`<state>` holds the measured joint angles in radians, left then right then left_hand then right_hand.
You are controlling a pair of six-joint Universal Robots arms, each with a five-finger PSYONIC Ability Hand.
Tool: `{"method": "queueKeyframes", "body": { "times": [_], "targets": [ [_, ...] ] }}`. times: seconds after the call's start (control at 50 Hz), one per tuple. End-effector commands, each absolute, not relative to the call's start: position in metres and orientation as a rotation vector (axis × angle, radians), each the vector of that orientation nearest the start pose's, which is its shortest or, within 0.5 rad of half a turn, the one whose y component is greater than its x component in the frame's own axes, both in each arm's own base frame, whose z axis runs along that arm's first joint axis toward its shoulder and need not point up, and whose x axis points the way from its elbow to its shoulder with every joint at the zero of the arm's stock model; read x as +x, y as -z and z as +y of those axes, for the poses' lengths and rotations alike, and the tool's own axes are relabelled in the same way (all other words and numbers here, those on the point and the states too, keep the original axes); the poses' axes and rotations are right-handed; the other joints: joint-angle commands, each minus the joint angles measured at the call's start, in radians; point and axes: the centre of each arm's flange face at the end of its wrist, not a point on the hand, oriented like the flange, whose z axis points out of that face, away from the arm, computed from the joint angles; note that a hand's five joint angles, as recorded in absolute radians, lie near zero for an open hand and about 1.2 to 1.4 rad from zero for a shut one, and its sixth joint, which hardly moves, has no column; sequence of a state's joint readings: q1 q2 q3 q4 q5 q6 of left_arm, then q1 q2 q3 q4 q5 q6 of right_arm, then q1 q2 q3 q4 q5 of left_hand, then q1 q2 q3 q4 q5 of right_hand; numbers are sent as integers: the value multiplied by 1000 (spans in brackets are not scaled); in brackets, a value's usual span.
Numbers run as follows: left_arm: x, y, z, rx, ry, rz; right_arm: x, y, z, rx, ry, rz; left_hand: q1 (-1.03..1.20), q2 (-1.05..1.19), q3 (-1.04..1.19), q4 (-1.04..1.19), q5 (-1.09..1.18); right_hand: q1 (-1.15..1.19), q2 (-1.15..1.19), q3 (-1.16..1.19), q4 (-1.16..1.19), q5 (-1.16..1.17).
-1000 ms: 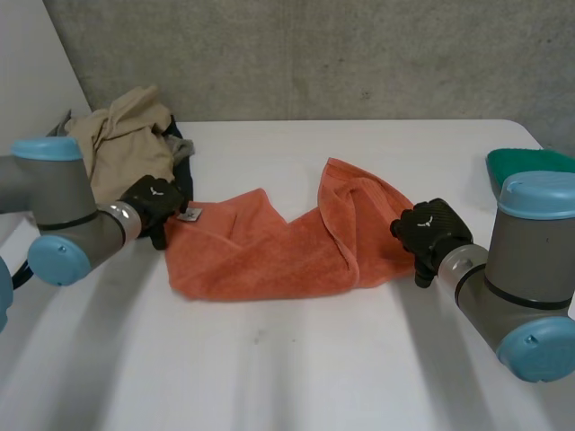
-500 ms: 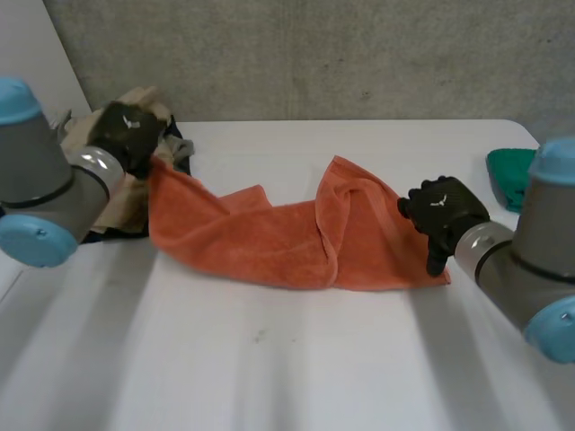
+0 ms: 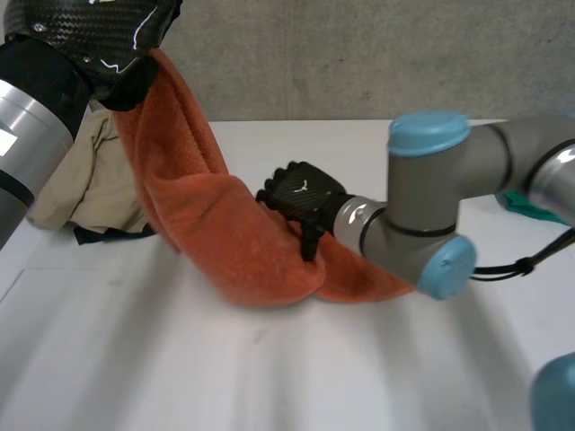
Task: Fold the laundry.
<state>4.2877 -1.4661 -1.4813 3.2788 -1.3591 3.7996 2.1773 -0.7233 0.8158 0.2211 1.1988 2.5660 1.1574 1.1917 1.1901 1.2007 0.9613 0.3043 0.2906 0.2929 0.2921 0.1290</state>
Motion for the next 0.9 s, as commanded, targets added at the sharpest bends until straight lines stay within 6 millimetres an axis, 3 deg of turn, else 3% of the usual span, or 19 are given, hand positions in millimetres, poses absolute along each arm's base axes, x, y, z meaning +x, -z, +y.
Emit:
{"method": "queueKeyframes", "body": {
  "times": [0.02, 0.12, 0.14, 0.2, 0.22, 0.3, 0.36, 0.4, 0.42, 0.44, 0.46, 0.58, 0.68, 0.78, 0.9],
  "targets": [
    [-259, -382, -228, 1128, 2454, 1349, 406, -192, -305, -1288, 1840, 1765, 239, 205, 206, 196, 260, 1092, 1106, 1103, 1104, 1093],
    [-260, -391, -249, 1073, 2438, 1314, 397, -251, -327, -1088, 2033, 1645, 239, 205, 206, 196, 260, 1092, 1106, 1103, 1104, 1093],
    [-260, -399, -256, 1031, 2444, 1290, 390, -277, -332, -1016, 2129, 1589, 239, 205, 206, 196, 260, 1092, 1106, 1103, 1104, 1093],
    [-259, -411, -267, 945, 2453, 1268, 374, -317, -341, -875, 2308, 1517, 239, 205, 206, 196, 260, 1092, 1106, 1103, 1104, 1093],
    [-256, -420, -273, 881, 2455, 1254, 361, -339, -344, -783, 2412, 1482, 239, 205, 206, 196, 260, 1092, 1106, 1103, 1104, 1093],
    [-254, -432, -282, 791, 2462, 1249, 337, -364, -339, -718, 2516, 1426, 239, 205, 206, 196, 260, 1092, 1106, 1103, 1104, 1093],
    [-256, -429, -282, 804, 2463, 1277, 331, -352, -331, -807, 2436, 1461, 239, 205, 206, 196, 260, 1092, 1106, 1103, 1104, 1093],
    [-258, -422, -279, 844, 2459, 1314, 334, -327, -322, -921, 2288, 1500, 239, 205, 206, 196, 260, 1001, 1015, 1013, 1014, 1002],
    [-259, -418, -279, 861, 2456, 1328, 334, -318, -319, -954, 2230, 1523, 239, 205, 206, 196, 260, 739, 753, 750, 751, 740],
    [-261, -413, -277, 889, 2455, 1343, 336, -299, -314, -1010, 2113, 1575, 239, 205, 206, 196, 260, 210, 224, 222, 222, 211],
    [-261, -412, -275, 903, 2456, 1344, 336, -288, -312, -1037, 2042, 1612, 239, 205, 206, 196, 260, 51, 65, 62, 63, 52],
    [-263, -418, -255, 941, 2501, 1307, 347, -229, -304, -1117, 1685, 1779, 239, 205, 206, 196, 260, -118, -104, -106, -105, -117],
    [-263, -419, -247, 956, 2502, 1306, 374, -182, -283, -1272, 1420, 1787, 239, 205, 206, 196, 260, -130, -116, -118, -118, -129],
    [-260, -418, -244, 953, 2493, 1326, 395, -156, -278, -1275, 1418, 1801, 239, 205, 206, 196, 260, -130, -116, -118, -118, -129],
    [-257, -417, -236, 944, 2492, 1348, 417, -138, -284, -1084, 1495, 1850, 239, 205, 206, 196, 260, -130, -116, -118, -118, -129]
  ]
}}
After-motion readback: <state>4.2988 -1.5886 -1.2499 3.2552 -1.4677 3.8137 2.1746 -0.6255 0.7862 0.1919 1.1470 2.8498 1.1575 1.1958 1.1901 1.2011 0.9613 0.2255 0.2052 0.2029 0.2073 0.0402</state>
